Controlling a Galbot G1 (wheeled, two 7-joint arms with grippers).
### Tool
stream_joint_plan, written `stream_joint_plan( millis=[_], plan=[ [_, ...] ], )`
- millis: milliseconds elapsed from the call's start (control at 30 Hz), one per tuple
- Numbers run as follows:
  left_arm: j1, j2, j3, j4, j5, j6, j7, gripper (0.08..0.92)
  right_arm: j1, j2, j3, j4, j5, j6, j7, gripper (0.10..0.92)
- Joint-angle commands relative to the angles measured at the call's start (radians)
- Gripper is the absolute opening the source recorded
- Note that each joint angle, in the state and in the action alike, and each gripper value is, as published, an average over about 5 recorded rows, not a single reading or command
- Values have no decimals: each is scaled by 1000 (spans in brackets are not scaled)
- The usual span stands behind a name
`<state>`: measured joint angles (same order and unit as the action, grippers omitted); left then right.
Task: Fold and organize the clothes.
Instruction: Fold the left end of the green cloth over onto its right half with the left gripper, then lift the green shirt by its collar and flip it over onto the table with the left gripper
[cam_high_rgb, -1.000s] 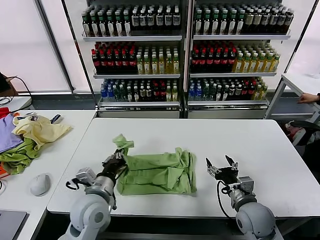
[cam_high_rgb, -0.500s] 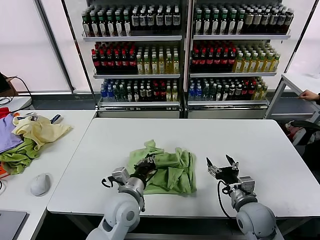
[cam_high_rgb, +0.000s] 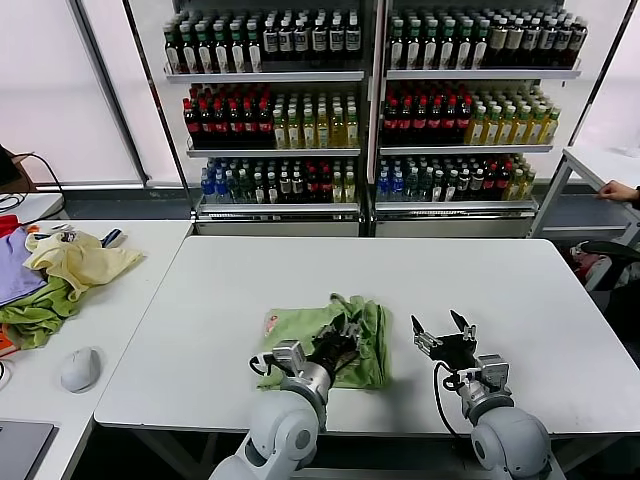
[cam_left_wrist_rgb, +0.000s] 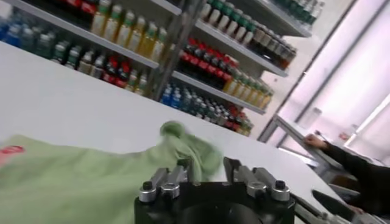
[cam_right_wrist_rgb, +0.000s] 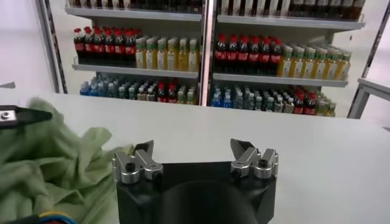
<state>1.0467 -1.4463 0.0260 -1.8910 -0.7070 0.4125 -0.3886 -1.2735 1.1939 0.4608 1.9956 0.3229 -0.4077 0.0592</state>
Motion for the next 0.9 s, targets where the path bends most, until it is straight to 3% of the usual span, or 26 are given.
stream_joint_plan(
  millis=[33, 200, 367, 567, 900],
  plan=[
    [48, 32, -21, -49, -16, -4, 49, 530, -3, -1, 2, 4, 0, 2, 0, 823],
    [113, 100, -159, -117, -12, -22, 52, 668, -5, 0, 3, 4, 0, 9, -2, 823],
    [154, 159, -288, -82, 77, -46, 29, 796, -5, 2, -2, 5, -1, 12, -2, 823],
    [176, 196, -318, -7, 212, -50, 1, 822, -4, 3, -7, 9, -4, 13, -2, 823],
    [141, 161, -243, 106, 321, -29, -13, 823, -1, 7, -13, 9, -11, 12, -2, 823]
  ],
)
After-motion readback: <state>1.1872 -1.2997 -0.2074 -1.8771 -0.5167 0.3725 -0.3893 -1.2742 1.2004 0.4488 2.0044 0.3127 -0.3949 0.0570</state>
